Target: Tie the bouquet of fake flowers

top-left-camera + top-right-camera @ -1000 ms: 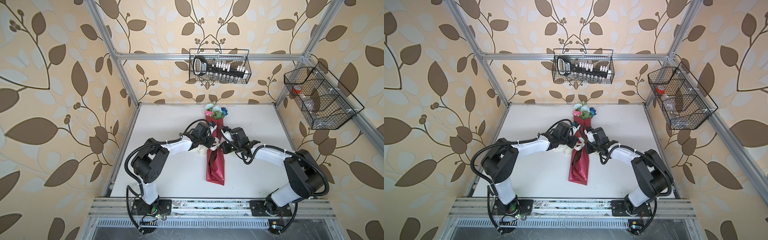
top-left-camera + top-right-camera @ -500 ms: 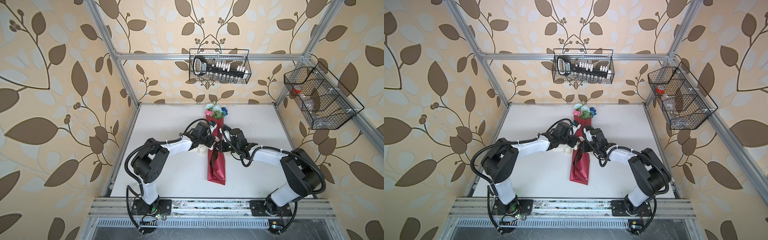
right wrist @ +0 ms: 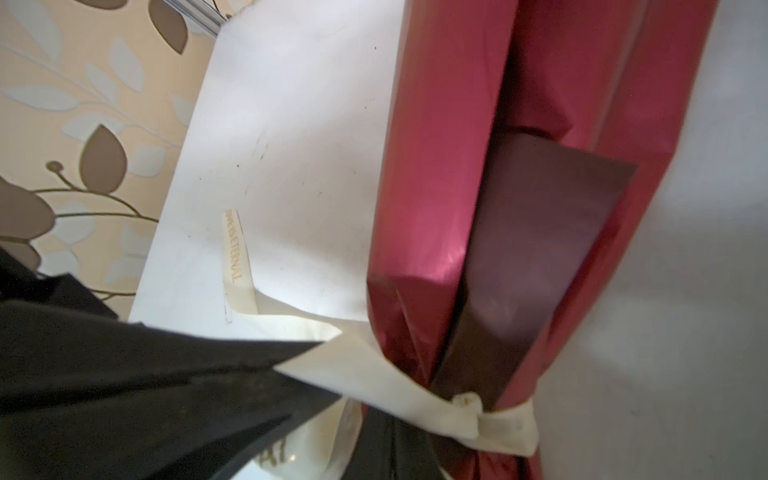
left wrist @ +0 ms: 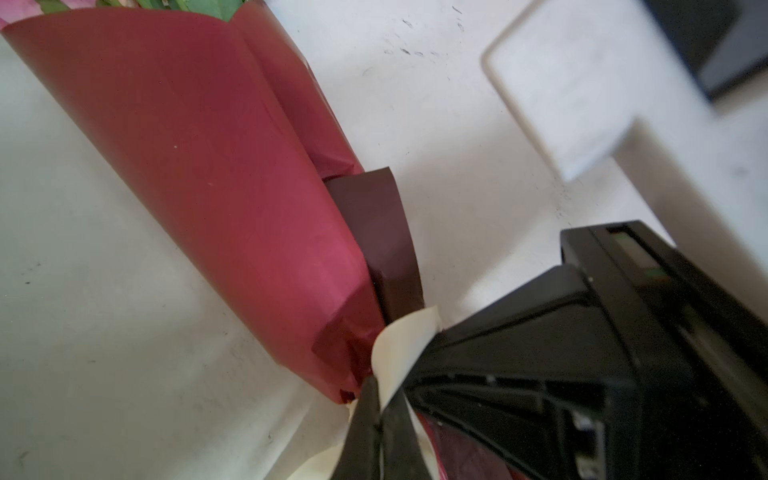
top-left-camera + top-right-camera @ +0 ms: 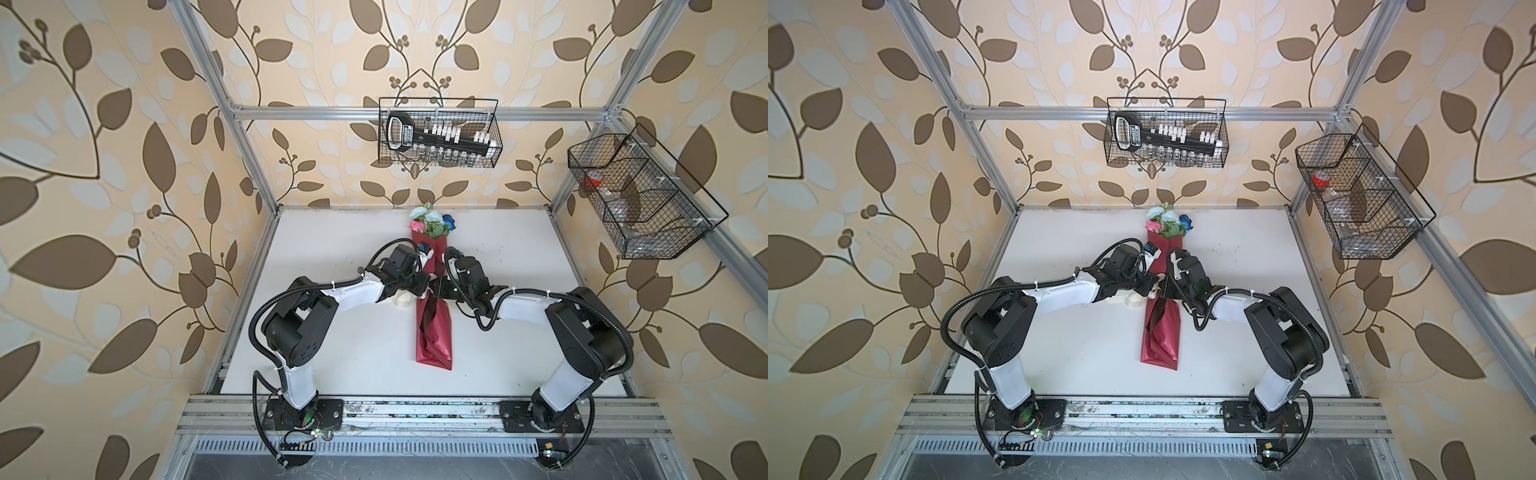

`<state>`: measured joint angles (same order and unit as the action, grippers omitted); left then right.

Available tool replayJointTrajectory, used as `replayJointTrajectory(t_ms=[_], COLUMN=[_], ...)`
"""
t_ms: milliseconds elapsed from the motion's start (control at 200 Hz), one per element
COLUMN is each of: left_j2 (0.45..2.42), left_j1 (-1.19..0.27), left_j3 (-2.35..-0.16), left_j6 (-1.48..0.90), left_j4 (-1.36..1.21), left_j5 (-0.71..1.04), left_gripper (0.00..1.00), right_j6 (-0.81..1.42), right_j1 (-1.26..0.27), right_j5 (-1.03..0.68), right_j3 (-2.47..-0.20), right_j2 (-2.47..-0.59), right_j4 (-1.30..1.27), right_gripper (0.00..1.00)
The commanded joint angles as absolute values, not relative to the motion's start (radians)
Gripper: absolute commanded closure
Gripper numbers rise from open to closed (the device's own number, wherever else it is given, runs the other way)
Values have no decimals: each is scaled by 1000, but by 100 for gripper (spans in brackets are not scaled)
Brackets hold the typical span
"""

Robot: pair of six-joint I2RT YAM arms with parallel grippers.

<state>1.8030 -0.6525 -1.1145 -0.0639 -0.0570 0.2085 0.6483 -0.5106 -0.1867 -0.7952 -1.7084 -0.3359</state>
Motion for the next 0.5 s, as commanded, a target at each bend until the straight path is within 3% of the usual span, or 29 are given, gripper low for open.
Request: replayJointTrajectory(t_ms=[0,420,495], left_j2=[1743,1748,1752], left_j1=[-643,-643,-643], left_j3=[-1098,-1065,-1055], left_j6=[-86,-191,-215], left_j4=[-102,-167,-179], left_j5=[251,339,349], left_gripper=[100,100,93], right_j6=[706,770,772], right_j1=[-515,-515,-514], right_j5=[-176,-163,-172], right_j3=[-808,-694,-670], right_j2=[-1741,-1832,-1857], right_j4=[-444,-861,-950], right_gripper=[100,100,100])
